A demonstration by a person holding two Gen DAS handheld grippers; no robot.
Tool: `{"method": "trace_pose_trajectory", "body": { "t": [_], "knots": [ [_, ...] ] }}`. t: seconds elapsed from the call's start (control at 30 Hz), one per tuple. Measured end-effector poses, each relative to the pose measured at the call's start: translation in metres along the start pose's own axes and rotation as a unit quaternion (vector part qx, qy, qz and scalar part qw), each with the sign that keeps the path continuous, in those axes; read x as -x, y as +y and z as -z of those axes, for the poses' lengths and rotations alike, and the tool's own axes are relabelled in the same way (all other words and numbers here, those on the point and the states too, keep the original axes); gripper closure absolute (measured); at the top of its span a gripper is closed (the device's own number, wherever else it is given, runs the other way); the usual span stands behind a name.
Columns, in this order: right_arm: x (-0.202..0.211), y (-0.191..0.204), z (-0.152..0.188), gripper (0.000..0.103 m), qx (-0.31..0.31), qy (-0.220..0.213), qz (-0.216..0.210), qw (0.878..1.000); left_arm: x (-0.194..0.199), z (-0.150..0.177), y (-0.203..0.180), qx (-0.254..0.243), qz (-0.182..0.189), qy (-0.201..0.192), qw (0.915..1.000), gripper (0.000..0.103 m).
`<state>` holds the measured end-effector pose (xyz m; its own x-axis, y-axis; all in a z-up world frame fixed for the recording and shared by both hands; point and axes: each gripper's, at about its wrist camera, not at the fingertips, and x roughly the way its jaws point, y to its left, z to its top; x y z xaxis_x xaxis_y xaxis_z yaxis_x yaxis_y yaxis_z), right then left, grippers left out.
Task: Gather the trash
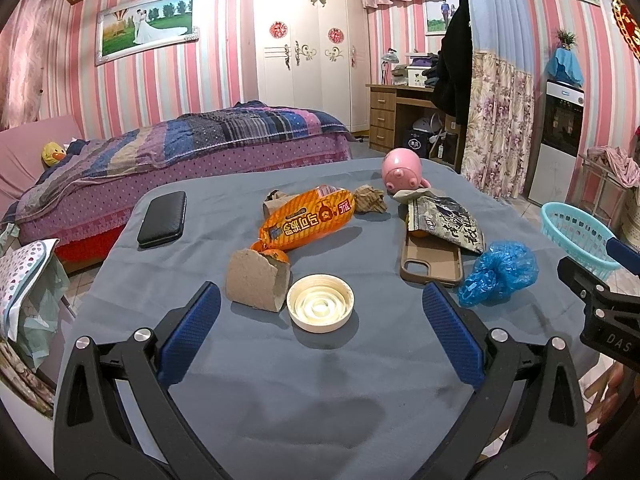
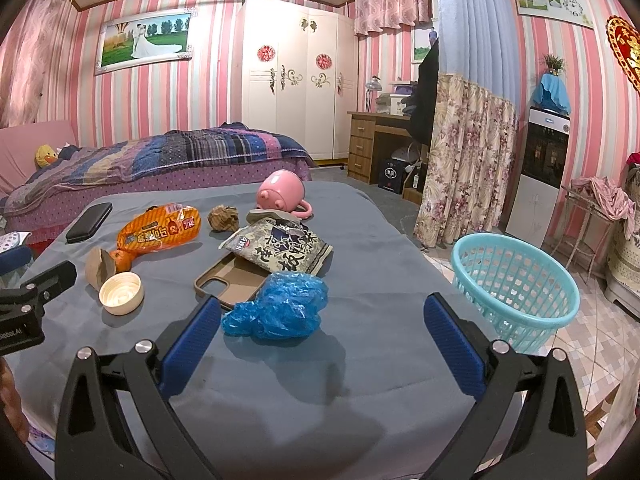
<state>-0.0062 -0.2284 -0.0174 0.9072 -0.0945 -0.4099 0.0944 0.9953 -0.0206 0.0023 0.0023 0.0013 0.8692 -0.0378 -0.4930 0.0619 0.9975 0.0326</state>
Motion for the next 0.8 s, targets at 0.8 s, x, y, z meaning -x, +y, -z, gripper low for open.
{"method": "trace_pose_trajectory", "body": {
  "t": [0.8],
  "knots": [
    [-0.014,-0.014,0.006,0.004,0.001,0.023,0.03,0.999,-0.041,0.004,0.028,0.012,-0.009,0.048,0.9987,0.005]
  ]
}}
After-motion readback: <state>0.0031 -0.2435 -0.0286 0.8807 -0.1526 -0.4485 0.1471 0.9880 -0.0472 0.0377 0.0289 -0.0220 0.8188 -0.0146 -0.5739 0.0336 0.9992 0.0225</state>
